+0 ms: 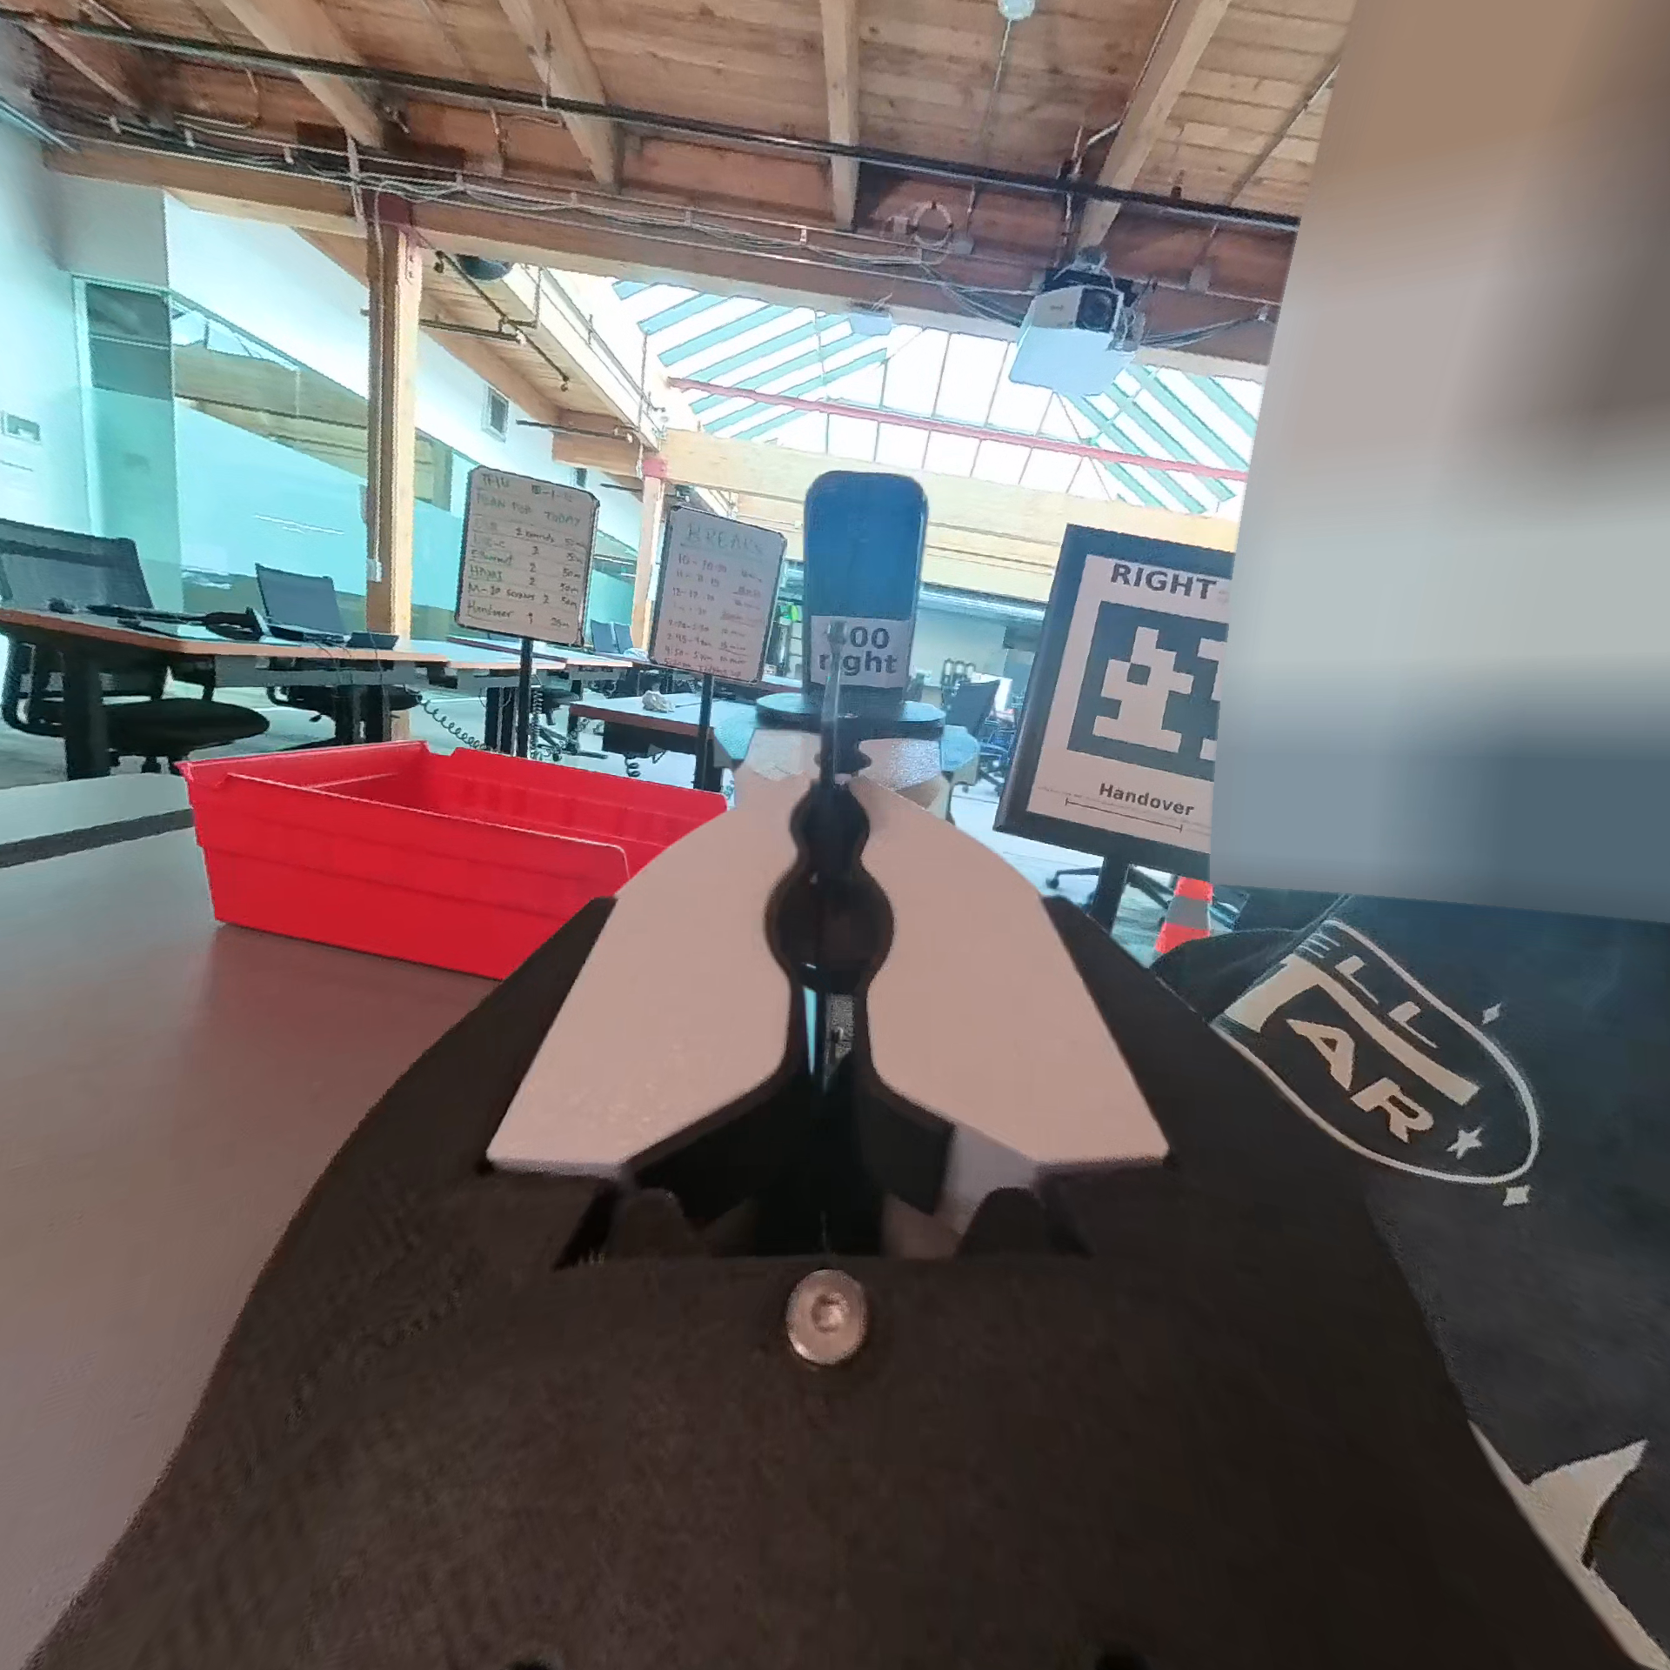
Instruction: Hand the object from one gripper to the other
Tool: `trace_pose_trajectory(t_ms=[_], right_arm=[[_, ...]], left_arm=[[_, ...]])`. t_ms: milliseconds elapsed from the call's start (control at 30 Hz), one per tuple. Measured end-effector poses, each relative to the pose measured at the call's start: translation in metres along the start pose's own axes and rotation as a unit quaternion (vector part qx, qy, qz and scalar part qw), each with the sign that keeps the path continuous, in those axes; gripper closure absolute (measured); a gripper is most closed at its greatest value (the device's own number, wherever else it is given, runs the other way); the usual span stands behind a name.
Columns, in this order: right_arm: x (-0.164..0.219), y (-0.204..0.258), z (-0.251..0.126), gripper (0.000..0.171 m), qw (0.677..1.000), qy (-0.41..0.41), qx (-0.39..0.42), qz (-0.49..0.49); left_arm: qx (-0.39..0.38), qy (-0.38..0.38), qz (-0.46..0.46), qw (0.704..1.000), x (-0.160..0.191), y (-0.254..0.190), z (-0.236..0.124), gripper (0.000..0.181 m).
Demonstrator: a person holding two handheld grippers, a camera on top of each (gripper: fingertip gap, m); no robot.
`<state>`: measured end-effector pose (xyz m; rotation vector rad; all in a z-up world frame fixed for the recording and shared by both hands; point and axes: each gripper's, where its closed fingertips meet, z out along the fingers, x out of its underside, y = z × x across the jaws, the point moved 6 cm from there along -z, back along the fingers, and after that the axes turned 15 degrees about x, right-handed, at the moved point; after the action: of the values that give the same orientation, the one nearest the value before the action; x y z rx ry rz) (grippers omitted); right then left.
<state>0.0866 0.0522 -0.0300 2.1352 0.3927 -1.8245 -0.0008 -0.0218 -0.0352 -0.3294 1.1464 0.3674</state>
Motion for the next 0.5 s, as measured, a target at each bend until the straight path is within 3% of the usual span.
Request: trace_pose_trajectory(t_ms=[233, 300, 400, 500], right_arm=[[-0.013, 0.008, -0.006, 0.154, 0.997, -0.072, 0.008, -0.029], [-0.013, 0.009, -0.006, 0.167, 0.997, -0.069, 0.007, -0.038], [-0.017, 0.014, -0.008, 0.169, 0.994, -0.075, 0.017, -0.074], [-0.024, 0.023, -0.013, 0.169, 0.969, -0.11, 0.078, -0.207]], left_arm=[[0.019, 0.025, 0.005, 1.0, 0.004, -0.005, 0.002, 0.179], [0.026, 0.028, 0.004, 0.999, 0.004, -0.007, 0.004, 0.177], [0.019, 0.026, 0.004, 0.999, 0.001, -0.007, 0.004, 0.174], [-0.033, -0.004, -0.006, 0.999, -0.011, -0.001, -0.01, 0.144]])
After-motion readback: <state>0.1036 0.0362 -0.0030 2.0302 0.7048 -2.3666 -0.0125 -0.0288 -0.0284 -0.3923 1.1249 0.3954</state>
